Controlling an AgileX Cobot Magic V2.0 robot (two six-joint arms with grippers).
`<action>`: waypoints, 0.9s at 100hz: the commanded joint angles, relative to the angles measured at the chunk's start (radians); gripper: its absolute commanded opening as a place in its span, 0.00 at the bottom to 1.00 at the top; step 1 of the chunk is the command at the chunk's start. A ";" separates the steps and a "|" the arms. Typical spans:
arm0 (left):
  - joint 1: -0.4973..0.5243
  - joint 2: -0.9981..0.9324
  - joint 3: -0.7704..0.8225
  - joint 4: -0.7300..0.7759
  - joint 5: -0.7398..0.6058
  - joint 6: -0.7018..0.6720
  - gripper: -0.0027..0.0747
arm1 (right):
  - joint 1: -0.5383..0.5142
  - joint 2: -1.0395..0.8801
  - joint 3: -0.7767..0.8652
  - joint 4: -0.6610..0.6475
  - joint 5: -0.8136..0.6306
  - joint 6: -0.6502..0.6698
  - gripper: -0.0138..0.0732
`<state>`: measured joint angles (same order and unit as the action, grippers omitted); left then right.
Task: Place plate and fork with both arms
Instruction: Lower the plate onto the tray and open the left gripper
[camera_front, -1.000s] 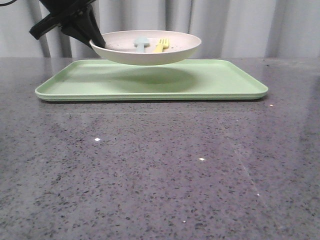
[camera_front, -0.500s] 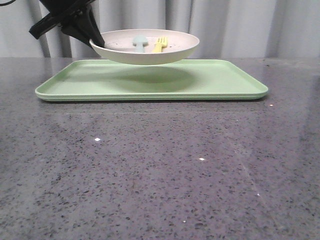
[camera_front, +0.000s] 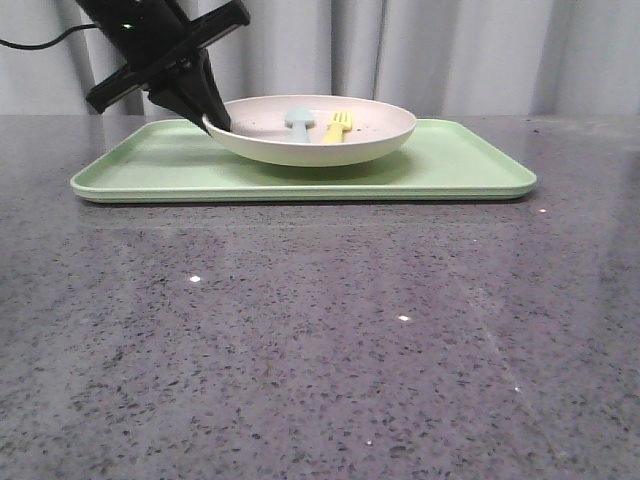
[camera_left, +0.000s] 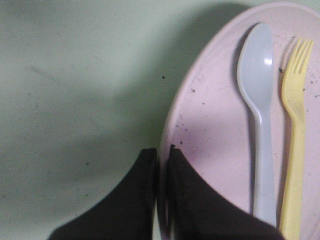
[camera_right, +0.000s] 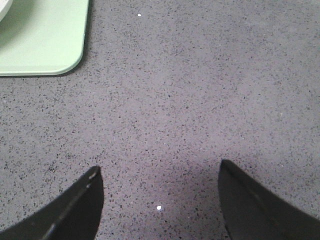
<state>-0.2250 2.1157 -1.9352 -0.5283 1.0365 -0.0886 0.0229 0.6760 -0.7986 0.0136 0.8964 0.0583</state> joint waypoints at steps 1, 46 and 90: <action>-0.012 -0.062 -0.035 -0.046 -0.049 -0.016 0.01 | -0.005 0.006 -0.035 -0.014 -0.058 -0.004 0.73; -0.012 -0.053 -0.035 0.030 -0.044 -0.069 0.01 | -0.005 0.006 -0.035 -0.014 -0.064 -0.004 0.73; -0.012 -0.049 -0.025 0.028 -0.046 -0.067 0.01 | -0.005 0.006 -0.035 -0.027 -0.067 -0.004 0.73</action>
<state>-0.2250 2.1232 -1.9316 -0.4547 1.0275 -0.1463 0.0229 0.6760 -0.7986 0.0000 0.8964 0.0583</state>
